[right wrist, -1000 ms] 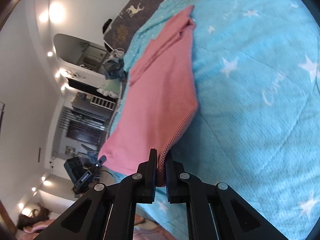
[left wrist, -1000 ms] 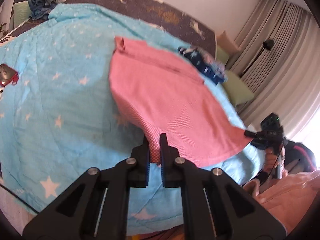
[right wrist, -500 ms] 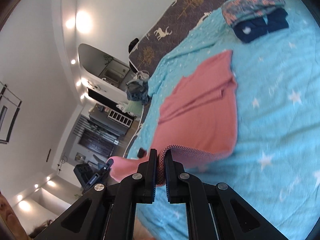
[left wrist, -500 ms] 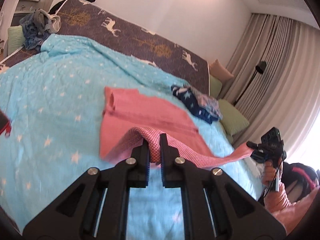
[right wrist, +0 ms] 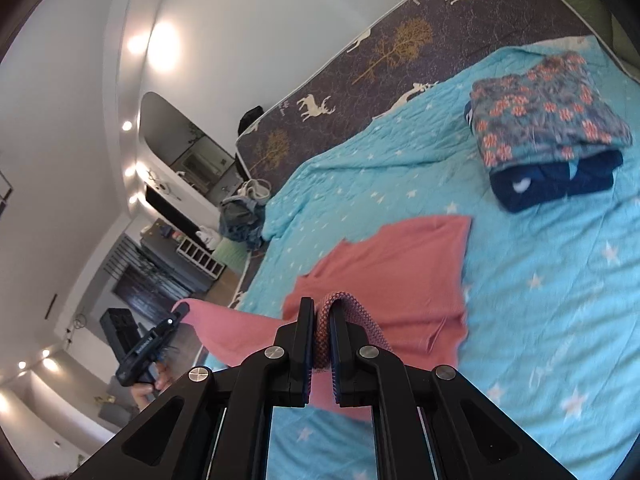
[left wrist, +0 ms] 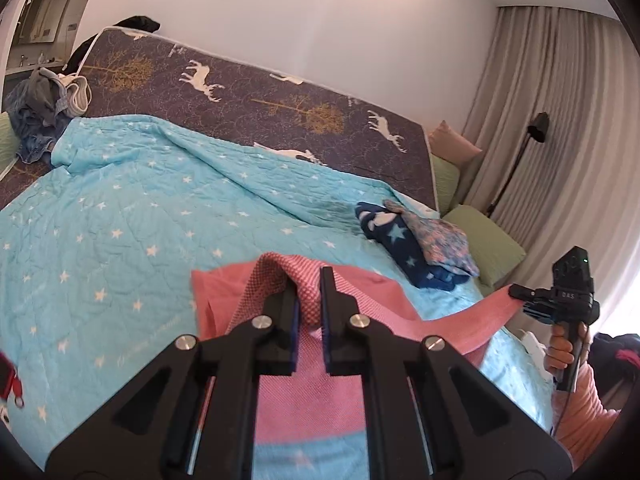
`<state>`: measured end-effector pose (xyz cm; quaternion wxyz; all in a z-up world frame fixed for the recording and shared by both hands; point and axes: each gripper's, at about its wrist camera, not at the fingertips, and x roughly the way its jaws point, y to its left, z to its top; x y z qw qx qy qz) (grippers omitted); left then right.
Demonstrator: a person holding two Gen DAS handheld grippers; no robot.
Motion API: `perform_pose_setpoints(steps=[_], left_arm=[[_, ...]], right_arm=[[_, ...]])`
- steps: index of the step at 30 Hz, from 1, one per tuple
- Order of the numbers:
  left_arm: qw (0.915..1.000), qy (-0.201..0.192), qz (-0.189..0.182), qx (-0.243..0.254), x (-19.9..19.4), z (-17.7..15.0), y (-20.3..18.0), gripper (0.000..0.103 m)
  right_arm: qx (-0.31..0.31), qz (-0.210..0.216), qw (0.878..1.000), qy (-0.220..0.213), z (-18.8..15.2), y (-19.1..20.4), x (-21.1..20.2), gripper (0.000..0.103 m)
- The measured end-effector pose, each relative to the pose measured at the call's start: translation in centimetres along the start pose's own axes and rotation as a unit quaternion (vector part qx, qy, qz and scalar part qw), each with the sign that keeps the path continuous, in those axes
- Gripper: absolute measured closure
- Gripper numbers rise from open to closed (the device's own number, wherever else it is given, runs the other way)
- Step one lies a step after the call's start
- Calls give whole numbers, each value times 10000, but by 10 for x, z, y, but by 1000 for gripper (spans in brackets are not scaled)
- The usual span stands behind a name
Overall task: Fold small clothes
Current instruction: 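Lift the hem with both grippers and fold it toward the collar, release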
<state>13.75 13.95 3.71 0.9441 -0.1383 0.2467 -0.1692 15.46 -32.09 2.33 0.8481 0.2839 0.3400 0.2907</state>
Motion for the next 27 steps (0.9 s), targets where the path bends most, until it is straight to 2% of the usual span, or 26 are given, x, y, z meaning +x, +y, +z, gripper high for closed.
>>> perform_pose_setpoints(steps=[11, 15, 19, 20, 22, 24, 25, 27], left_arm=[[9970, 511, 394, -417, 116, 18, 52, 93], [9937, 690, 488, -736, 153, 18, 76, 93], [9889, 892, 738, -929, 186, 14, 96, 92], [9869, 947, 841, -1001, 193, 13, 102, 90], [9814, 1124, 866, -1295, 206, 10, 118, 80], [9780, 1109, 802, -1577, 210, 10, 130, 63], [9769, 1055, 758, -1697, 208, 10, 134, 61], [9773, 913, 605, -1814, 198, 10, 138, 60]], right_arm=[[-214, -670, 9975, -2, 57, -29, 79, 97], [-146, -908, 9958, 44, 75, -48, 116, 97], [47, -1123, 9932, 292, 86, -75, 158, 96], [52, -1209, 9921, 342, 88, -80, 168, 96], [53, -1421, 9889, 438, 92, -91, 187, 95], [167, -1668, 9846, 501, 93, -101, 198, 93], [333, -1862, 9804, 547, 93, -109, 202, 91], [758, -2226, 9704, 549, 90, -125, 202, 76]])
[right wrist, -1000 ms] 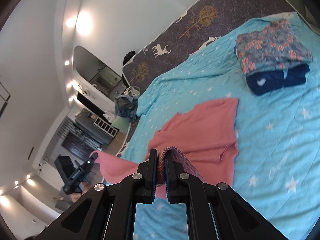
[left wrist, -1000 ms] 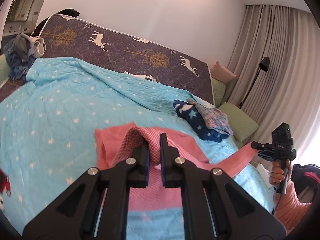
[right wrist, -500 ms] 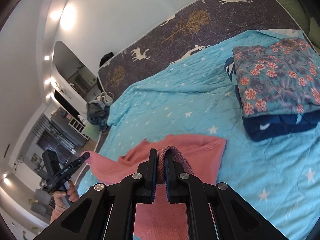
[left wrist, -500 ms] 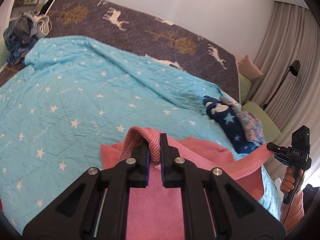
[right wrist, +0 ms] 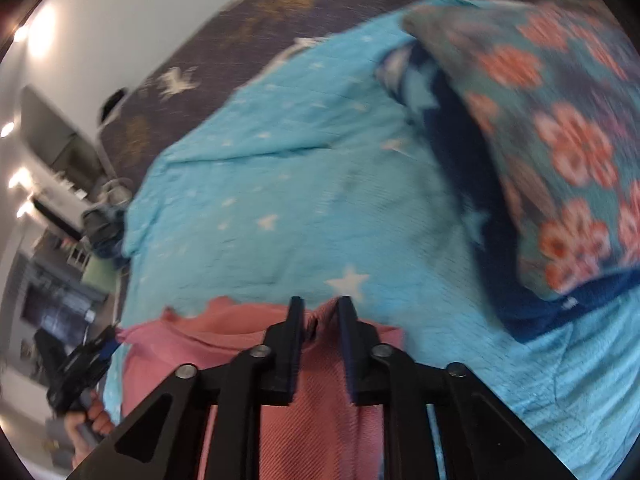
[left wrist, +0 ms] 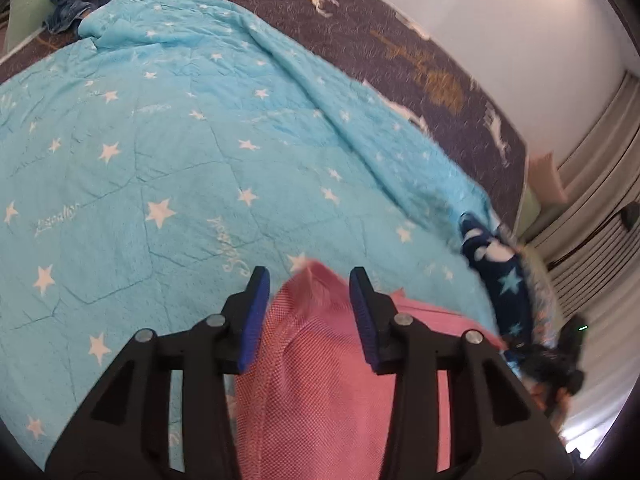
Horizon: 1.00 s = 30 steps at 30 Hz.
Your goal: Fold small clothes
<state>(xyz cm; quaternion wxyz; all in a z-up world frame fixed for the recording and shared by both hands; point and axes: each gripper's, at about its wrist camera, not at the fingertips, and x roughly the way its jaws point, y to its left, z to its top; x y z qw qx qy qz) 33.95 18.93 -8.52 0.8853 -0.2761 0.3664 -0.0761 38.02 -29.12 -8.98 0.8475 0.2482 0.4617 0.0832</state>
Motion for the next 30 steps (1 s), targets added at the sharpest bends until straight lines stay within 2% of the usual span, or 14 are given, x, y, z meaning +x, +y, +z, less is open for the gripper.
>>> perform_pose_setpoints(steps=[2, 5, 8, 12, 14, 16, 18, 22, 23, 26, 29, 30], left_arm=[[9999, -86, -43, 41, -12, -1, 1, 56], [9998, -136, -34, 155, -26, -4, -2, 54], [9991, -128, -64, 397, -46, -18, -6, 51], [9972, 107, -110, 738, -63, -49, -10, 47], [9946, 276, 35, 997, -63, -64, -15, 47], [9929, 371, 190, 1110, -61, -75, -17, 47], [9925, 500, 294, 1077, -63, -89, -16, 47], [9945, 450, 207, 924, -90, -116, -10, 47], [9950, 405, 172, 895, -102, -124, -8, 45], [9957, 289, 134, 873, -133, -151, -2, 31], [9966, 446, 200, 665, -144, -173, 4, 30], [9973, 555, 134, 452, -146, -182, 8, 30]], right_arm=[[331, -48, 9994, 8, 0, -14, 0, 68], [484, -46, 9988, -71, -5, -27, -13, 67], [363, 113, 9992, -104, -14, -31, -37, 67], [-175, 251, 9995, -17, -37, -28, -74, 66], [-670, 53, 9977, 71, -51, -21, -87, 64], [-864, -175, 9960, 148, -59, -15, -91, 63], [-905, -127, 9954, 291, -72, -12, -96, 63], [-1011, 470, 9918, 622, -114, -10, -115, 63], [-1031, 534, 9911, 652, -123, -11, -119, 63], [-1093, 700, 9892, 685, -150, -10, -131, 63], [-816, 786, 9902, 816, -169, -18, -132, 60], [-614, 853, 9902, 919, -174, -22, -129, 60]])
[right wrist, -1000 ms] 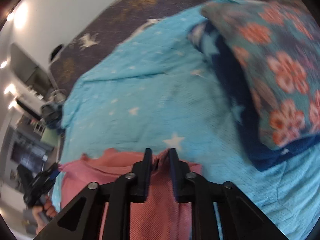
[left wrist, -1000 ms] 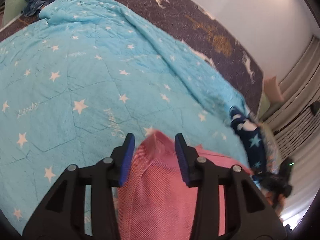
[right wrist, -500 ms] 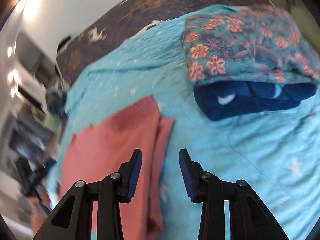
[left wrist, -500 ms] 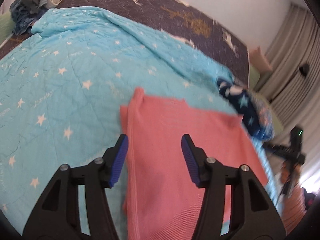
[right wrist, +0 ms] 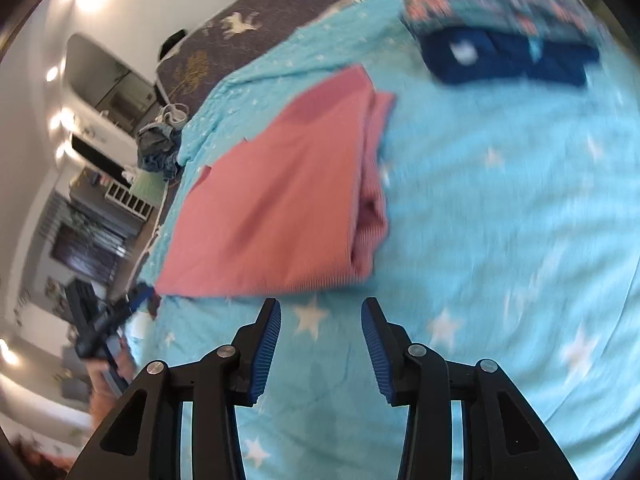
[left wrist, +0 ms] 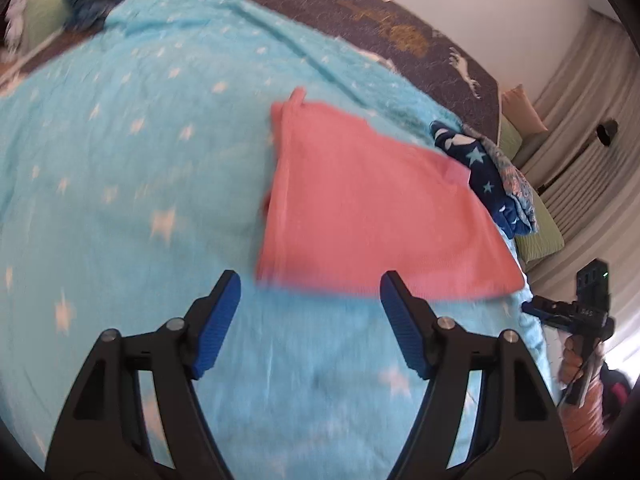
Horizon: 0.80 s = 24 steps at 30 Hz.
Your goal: Fold small clothes
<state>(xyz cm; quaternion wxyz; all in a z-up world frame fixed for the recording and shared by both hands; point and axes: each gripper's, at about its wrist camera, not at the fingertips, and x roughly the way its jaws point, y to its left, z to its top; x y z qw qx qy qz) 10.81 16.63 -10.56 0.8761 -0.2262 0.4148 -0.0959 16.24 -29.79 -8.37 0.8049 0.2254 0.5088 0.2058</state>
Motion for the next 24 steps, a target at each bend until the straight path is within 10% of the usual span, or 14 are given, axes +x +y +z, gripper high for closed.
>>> perform_pose_setpoints(steps=[4, 8, 10, 11, 13, 24], left_arm=[[9946, 352, -808, -543, 9, -15, 2, 30], [9909, 136, -863, -1027, 32, 3, 3, 31], [9832, 2, -991, -1533, 45, 15, 12, 72], [9793, 98, -1040, -1735, 51, 19, 17, 96], [9732, 122, -1099, -2014, 53, 21, 19, 99], [9881, 301, -1464, -350, -22, -38, -68, 99]], right_arm=[[631, 589, 9963, 31, -6, -8, 10, 53], [1352, 932, 9862, -229, 17, -21, 35, 44], [1591, 1050, 9813, -248, 28, -24, 49, 61], [1582, 920, 9829, -210, 34, -21, 54, 94], [1635, 779, 9831, -268, 38, -16, 54, 96], [941, 641, 9901, -818, -14, -5, -69, 97]])
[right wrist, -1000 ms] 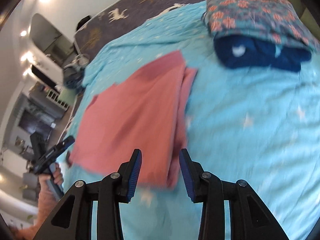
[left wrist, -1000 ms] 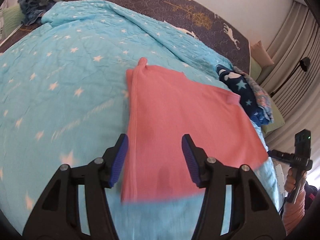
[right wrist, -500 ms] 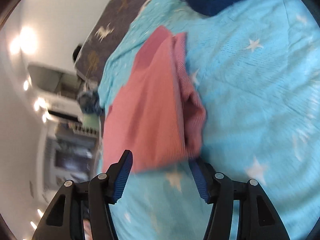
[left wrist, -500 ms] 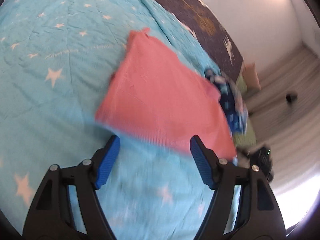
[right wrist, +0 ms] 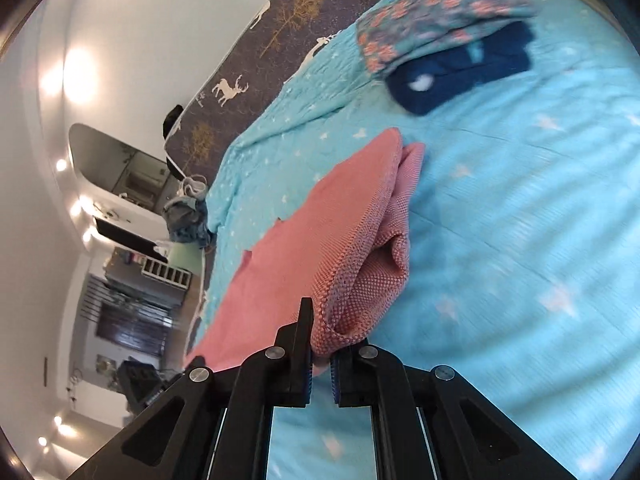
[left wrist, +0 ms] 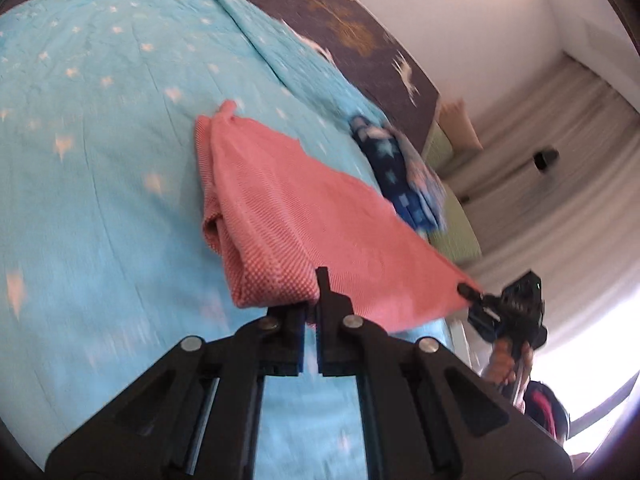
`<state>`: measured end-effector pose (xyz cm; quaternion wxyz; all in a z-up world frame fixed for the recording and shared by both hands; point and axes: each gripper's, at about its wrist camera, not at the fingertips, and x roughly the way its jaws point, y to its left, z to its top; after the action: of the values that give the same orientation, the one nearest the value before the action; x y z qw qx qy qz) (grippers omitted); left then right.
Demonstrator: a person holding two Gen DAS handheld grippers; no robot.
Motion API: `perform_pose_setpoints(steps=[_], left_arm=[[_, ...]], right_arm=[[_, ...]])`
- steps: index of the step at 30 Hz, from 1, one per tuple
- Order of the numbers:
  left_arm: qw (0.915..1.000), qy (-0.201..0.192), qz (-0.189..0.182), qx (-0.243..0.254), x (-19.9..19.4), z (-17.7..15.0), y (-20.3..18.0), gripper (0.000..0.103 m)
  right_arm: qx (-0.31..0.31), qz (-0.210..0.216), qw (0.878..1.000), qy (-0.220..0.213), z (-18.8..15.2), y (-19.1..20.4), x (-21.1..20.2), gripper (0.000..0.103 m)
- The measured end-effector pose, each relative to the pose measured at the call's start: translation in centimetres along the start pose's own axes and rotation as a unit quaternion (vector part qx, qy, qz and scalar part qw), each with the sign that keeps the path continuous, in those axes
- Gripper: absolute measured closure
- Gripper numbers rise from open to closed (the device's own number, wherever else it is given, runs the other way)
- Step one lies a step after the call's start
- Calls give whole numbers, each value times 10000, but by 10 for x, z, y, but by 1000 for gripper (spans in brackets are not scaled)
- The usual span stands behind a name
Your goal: Fold small clothes
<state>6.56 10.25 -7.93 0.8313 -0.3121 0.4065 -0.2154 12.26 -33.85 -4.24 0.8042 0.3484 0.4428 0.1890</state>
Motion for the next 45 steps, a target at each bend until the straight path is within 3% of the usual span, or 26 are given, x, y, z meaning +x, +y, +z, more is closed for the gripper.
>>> perform_pose_setpoints(steps=[5, 11, 16, 18, 21, 23, 28, 33, 43, 45], left_arm=[[9985, 531, 93, 10, -7, -67, -5, 99], [9967, 741, 325, 108, -18, -105, -12, 98], [9884, 727, 1236, 493, -17, -105, -22, 87], [9851, 552, 1485, 661, -23, -100, -29, 68], [9768, 0, 1935, 921, -40, -86, -40, 49], [9747, -217, 1994, 981, -48, -74, -45, 48], [9641, -494, 2292, 1248, -33, -36, -50, 48], [9669, -206, 2158, 1344, 18, 3, -48, 48], [9678, 181, 2214, 1187, 91, 54, -25, 48], [9691, 202, 2188, 1124, 97, 60, -18, 48]], right_arm=[[148, -210, 9996, 114, -61, -33, -45, 97], [562, -427, 9970, 323, -125, -74, -76, 98], [86, -1278, 9908, 437, -137, -76, -87, 95], [4, -1472, 9886, 323, -135, -76, -97, 92], [-231, -1771, 9839, 18, -126, -71, -110, 88], [-441, -1952, 9796, -205, -117, -66, -117, 85], [-822, -1759, 9802, -386, -95, -46, -108, 80], [-1227, -1861, 9742, -346, -68, -33, -80, 69], [-1097, -1776, 9766, -509, -16, -45, -50, 60], [-1202, -1792, 9755, -431, -4, -47, -39, 52]])
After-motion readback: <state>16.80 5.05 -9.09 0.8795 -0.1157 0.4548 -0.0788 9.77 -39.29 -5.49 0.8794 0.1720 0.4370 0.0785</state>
